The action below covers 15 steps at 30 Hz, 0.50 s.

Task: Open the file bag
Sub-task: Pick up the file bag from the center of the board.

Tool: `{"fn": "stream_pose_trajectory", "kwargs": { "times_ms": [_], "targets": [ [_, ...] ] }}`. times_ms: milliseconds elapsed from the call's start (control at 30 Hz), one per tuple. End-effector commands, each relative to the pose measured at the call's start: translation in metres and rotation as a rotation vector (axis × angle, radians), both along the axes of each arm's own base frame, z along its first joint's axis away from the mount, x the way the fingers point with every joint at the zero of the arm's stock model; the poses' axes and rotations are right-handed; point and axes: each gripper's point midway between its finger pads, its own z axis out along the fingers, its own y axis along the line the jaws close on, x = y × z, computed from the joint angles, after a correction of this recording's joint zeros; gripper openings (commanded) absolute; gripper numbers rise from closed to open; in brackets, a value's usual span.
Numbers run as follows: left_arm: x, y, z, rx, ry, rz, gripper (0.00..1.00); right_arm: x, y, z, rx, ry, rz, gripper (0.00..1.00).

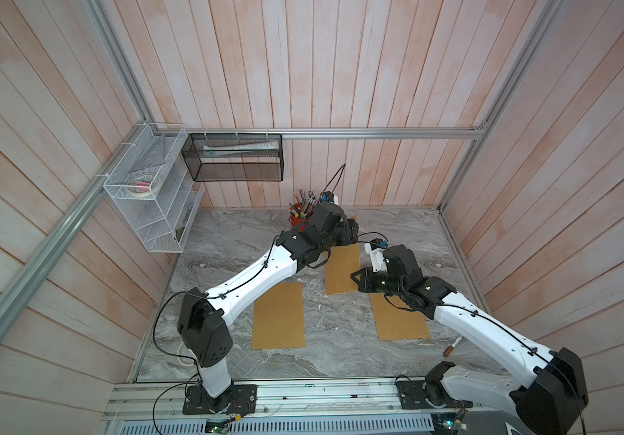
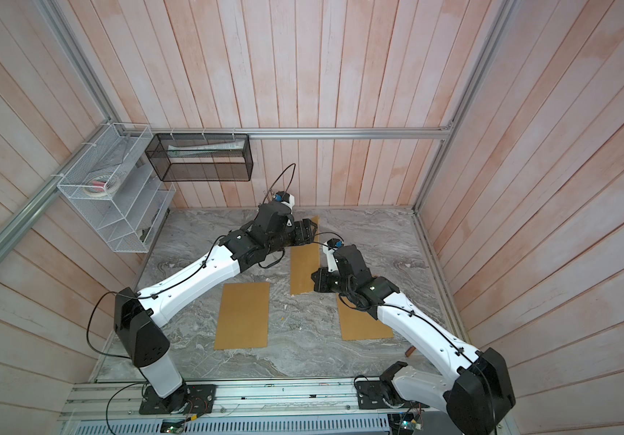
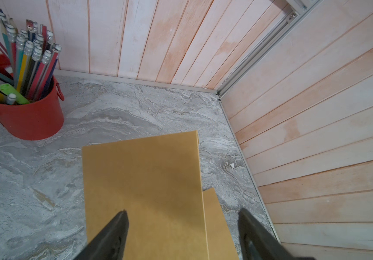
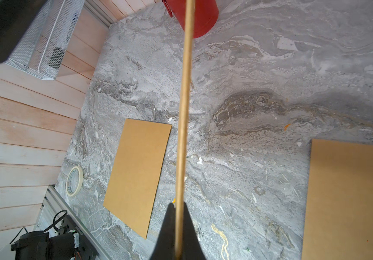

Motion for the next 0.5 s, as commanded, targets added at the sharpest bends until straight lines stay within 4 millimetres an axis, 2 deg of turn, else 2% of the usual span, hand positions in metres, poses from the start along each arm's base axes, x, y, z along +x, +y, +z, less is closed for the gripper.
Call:
{"fn": "stream_pose_trajectory", "kwargs": {
  "times_ms": [0,233,300,467],
  "targets": [
    [-0.001,-0.013,-0.002,0.018,0.004,-0.052,0.77,0.002,0.005,0.008,-0.003,-0.014,0.005,0.00],
    [0.006,-0.024,-0.001,0.027,0.008,-0.076,0.70,0.001,0.011,0.005,-0.011,-0.005,0.023,0.00],
    [0.008,-0.024,-0.003,0.041,0.015,-0.075,0.67,0.002,0.013,0.006,-0.011,-0.007,0.024,0.00],
    [0.010,-0.020,-0.010,0.098,0.036,-0.053,0.64,0.005,0.015,0.008,-0.024,-0.016,0.025,0.00]
  ]
}}
